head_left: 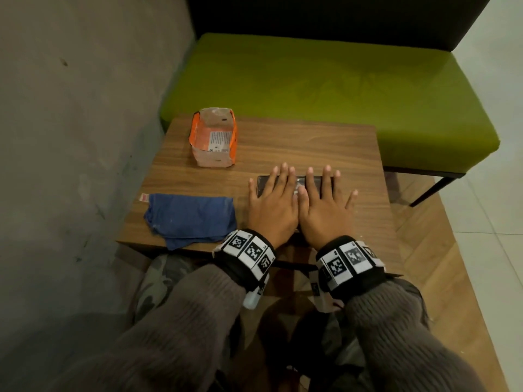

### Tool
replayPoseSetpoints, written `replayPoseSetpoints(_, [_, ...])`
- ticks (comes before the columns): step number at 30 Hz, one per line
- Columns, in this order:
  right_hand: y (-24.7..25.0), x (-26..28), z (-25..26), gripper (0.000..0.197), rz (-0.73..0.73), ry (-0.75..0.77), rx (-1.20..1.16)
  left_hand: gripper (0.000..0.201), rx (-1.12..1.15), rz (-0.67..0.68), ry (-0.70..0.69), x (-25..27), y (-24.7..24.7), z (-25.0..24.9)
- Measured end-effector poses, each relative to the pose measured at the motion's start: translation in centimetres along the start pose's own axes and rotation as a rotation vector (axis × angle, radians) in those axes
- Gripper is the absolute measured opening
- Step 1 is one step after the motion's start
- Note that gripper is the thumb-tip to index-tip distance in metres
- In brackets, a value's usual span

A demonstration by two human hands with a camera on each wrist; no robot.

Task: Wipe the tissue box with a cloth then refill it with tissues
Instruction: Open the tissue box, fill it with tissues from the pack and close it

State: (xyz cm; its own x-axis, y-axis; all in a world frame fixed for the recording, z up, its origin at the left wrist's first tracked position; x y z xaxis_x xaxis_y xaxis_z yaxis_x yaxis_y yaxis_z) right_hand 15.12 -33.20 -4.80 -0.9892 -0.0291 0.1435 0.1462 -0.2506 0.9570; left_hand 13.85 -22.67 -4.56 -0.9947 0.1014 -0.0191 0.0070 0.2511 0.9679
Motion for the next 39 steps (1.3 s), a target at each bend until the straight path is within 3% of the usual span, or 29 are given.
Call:
replayPoseSetpoints(4, [0.8,0.0,-2.0,0.061,-0.054,-0.132,-0.058,0.057,0.225,-0.078,0.137,0.5,0.3,2.3])
replayPoseSetpoints(7, [1.5,0.2,-5.3,0.074,0.0,-0.325,-0.375,0.064,0.575,-0.111,0.42,0.9,0.2,6.3])
replayPoseSetpoints(8, [1.7,0.1,-6.0,0.074,0.055,-0.362,-0.469,0.068,0.682,-0.088,0.509,0.8,0.3,7.4])
replayPoseSetpoints(10, [2.1,0.1,-6.1,0.07,0.174,-0.343,-0.514,0.077,0.802,0.107,0.559,0.6,0.3,7.7])
replayPoseSetpoints(12, [2.5,0.2,-5.0,0.064,0.236,-0.271,-0.492,0.087,0.828,0.31,0.503,0.4,1.2,6.4])
replayPoseSetpoints(14, [3.0,0.3,-4.0,0.065,0.221,-0.229,-0.46,0.094,0.771,0.337,0.414,-0.1,2.3,5.6])
replayPoseSetpoints(18, [4.4,0.3,-3.5,0.058,0.089,-0.221,-0.632,0.093,0.9,0.134,0.327,-0.6,4.3,5.4])
replayPoseSetpoints(21, [5.2,0.0,-3.8,0.057,-0.012,-0.219,-0.981,0.044,1.136,-0.072,0.327,-0.2,5.2,5.4])
replayPoseSetpoints(23, [4.9,0.0,-4.3,0.072,-0.039,-0.202,-1.108,0.027,1.159,-0.167,0.292,0.4,5.2,5.7])
replayPoseSetpoints(25, [3.5,0.3,-5.0,0.095,-0.013,-0.171,-1.082,0.033,1.179,-0.202,0.216,1.1,4.6,6.1])
replayPoseSetpoints(27, [2.0,0.6,-5.5,0.106,0.002,-0.12,-0.973,0.059,1.189,-0.191,0.116,1.8,3.6,6.3])
replayPoseSetpoints(29, [1.0,1.2,-5.7,0.099,-0.034,-0.079,-0.892,0.077,1.132,-0.133,0.045,2.5,2.7,6.1])
replayPoseSetpoints(34, [0.2,2.6,-5.7,0.09,-0.08,-0.045,-0.78,0.06,0.939,0.018,-0.034,3.6,0.7,6.6])
replayPoseSetpoints(37, [0.5,3.1,-4.9,0.093,-0.109,0.016,-0.799,0.029,0.81,-0.084,-0.028,2.5,2.9,6.3])
replayPoseSetpoints(39, [1.2,3.2,-3.9,0.101,-0.18,0.071,-0.75,0.015,0.63,-0.192,-0.113,1.1,5.1,4.9])
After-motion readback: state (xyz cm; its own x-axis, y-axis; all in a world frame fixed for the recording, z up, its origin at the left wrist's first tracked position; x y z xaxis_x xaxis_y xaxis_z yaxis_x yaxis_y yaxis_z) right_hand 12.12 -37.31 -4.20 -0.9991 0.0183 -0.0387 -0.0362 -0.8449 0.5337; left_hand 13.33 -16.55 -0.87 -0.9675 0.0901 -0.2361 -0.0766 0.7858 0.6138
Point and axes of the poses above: each hand's wrist, its own x-axis away from the middle knuckle, its own y-axis out of the back of the hand, z = x × y, the point moved 6 cm from there along -x, towards the middle knuckle, and after that the axes turned 6 degrees about -y, right-handed, at the moved point
